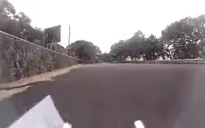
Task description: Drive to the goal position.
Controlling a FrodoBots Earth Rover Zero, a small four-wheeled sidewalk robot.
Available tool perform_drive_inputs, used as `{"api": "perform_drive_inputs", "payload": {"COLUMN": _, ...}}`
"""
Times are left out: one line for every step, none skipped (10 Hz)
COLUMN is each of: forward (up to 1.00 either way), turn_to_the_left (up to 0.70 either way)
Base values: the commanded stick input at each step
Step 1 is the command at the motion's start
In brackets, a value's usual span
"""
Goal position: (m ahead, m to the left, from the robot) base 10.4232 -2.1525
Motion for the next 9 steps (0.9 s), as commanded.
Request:
{"api": "perform_drive_inputs", "payload": {"forward": 1.0, "turn_to_the_left": 0.0}}
{"api": "perform_drive_inputs", "payload": {"forward": 1.0, "turn_to_the_left": 0.0}}
{"api": "perform_drive_inputs", "payload": {"forward": 1.0, "turn_to_the_left": 0.0}}
{"api": "perform_drive_inputs", "payload": {"forward": 1.0, "turn_to_the_left": 0.0}}
{"api": "perform_drive_inputs", "payload": {"forward": 1.0, "turn_to_the_left": 0.0}}
{"api": "perform_drive_inputs", "payload": {"forward": 1.0, "turn_to_the_left": 0.0}}
{"api": "perform_drive_inputs", "payload": {"forward": 1.0, "turn_to_the_left": 0.0}}
{"api": "perform_drive_inputs", "payload": {"forward": 1.0, "turn_to_the_left": 0.0}}
{"api": "perform_drive_inputs", "payload": {"forward": 1.0, "turn_to_the_left": 0.0}}
